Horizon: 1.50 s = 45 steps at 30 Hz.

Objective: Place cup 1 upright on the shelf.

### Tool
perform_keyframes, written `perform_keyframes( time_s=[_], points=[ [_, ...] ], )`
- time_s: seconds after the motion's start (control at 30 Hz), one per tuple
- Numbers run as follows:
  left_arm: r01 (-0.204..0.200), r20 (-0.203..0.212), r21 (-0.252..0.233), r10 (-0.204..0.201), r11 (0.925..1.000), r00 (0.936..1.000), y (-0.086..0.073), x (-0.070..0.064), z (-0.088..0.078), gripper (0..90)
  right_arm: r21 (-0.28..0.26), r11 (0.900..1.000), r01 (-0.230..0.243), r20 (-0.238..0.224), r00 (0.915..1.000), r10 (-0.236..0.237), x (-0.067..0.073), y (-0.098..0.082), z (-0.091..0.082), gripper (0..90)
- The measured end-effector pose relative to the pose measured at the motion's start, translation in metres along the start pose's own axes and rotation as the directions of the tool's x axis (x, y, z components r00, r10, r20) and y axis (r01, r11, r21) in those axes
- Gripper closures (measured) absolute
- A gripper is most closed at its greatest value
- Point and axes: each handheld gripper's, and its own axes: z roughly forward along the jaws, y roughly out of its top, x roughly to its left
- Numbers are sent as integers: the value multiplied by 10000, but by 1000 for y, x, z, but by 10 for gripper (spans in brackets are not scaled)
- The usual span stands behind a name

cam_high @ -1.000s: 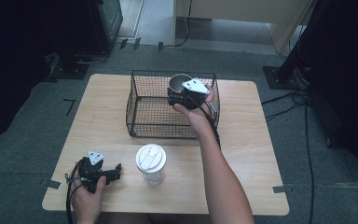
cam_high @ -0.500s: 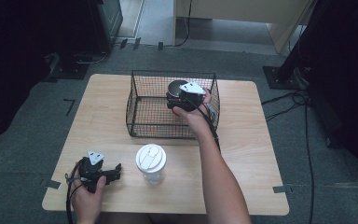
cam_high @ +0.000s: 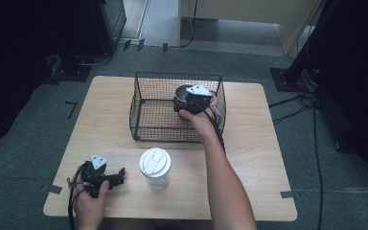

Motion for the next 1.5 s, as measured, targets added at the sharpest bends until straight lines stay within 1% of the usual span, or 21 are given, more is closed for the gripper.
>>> perform_keyframes(
  time_s=[0.1, 0.2, 0.23, 0.37, 0.47, 0.53, 0.57, 0.73, 0.83, 0.87, 0.9, 0.93, 0.97, 1.0, 1.03, 1.1, 1.2, 1.27, 1.33, 1.37, 1.5],
  points=[
    [0, 0, 0, 0, 10000, 10000, 0, 0, 0, 1, 109, 9999, -79, 165, 9998, 77, -2, 0, 1, 71],
    [-1, 0, -2, 1, 10000, 10000, 0, 0, 0, 1, 363, 9988, -318, 627, 9976, 294, -4, -1, 3, 71],
    [0, 0, -5, 0, 10000, 10000, 0, 0, 0, 1, 325, 9985, -442, 685, 9968, 419, -4, 0, 3, 71],
    [-1, -1, -2, 1, 10000, 10000, 0, 0, 0, 1, 361, 9976, -587, 840, 9949, 555, -5, 0, 4, 71],
    [-1, -1, -4, 1, 10000, 10000, 0, 0, 0, 1, 377, 9955, -869, 1114, 9904, 822, -8, 0, 4, 71],
    [-2, -1, -3, 2, 10000, 10000, 0, 0, 0, 1, 414, 9930, -1104, 1303, 9860, 1042, -10, 0, 4, 70],
    [1, -1, -4, -1, 10000, 10000, 0, 0, 0, 1, 426, 9912, -1253, 1468, 9821, 1179, -11, 0, 4, 70],
    [-1, -1, -1, 1, 10000, 10000, 0, 0, 0, 1, 297, 9867, -1597, 2194, 9641, 1494, -14, -1, 3, 67],
    [-1, 0, 0, 1, 10000, 10000, 0, 0, 0, 1, 238, 9864, -1628, 2407, 9585, 1524, -12, -1, 3, 55],
    [-2, 0, 2, 2, 10000, 10000, 0, 0, 0, 1, 214, 9860, -1651, 2509, 9556, 1546, -11, -1, 3, 34],
    [1, 2, -3, -1, 10000, 10000, 0, 0, 0, 1, 250, 9858, -1661, 2511, 9555, 1546, -10, -1, 2, 20],
    [-1, 0, -2, 1, 10000, 10000, 0, 0, 0, 1, 276, 9874, -1557, 2466, 9583, 1442, -9, -1, 2, 5],
    [0, 1, -1, 0, 10000, 10000, 0, 0, 0, 1, 278, 9878, -1531, 2449, 9591, 1418, -9, -1, 2, 0],
    [1, 0, -2, -1, 10000, 10000, 0, 0, 0, 1, 219, 9882, -1514, 2481, 9584, 1414, -8, -1, 2, 0],
    [-2, -1, 2, 2, 10000, 10000, 0, 0, 0, 1, 74, 9893, -1458, 2517, 9577, 1393, -8, 0, 0, 0],
    [0, 0, -2, 0, 10000, 10000, 0, 0, 0, 1, -135, 9912, -1320, 2494, 9595, 1312, -7, 1, -1, 0],
    [10, -3, -11, -10, 10000, 10000, 0, 0, 0, 1, -403, 9907, -1303, 2392, 9614, 1362, -7, 4, -4, 0],
    [-1, 0, 1, 1, 10000, 10000, 0, 0, 0, 1, -548, 9908, -1236, 2403, 9615, 1332, -8, 6, -7, 0],
    [-2, 1, -1, 2, 10000, 10000, 0, 0, 0, 1, -659, 9894, -1296, 2368, 9612, 1416, -9, 10, -10, 0],
    [-4, 1, 1, 4, 10000, 10000, 0, 0, 0, 1, -705, 9883, -1350, 2287, 9622, 1478, -10, 12, -12, 0],
    [-1, 1, 0, 1, 10000, 10000, 0, 0, 0, 1, -723, 9886, -1323, 2018, 9687, 1444, -7, 19, -19, 0]
  ],
)
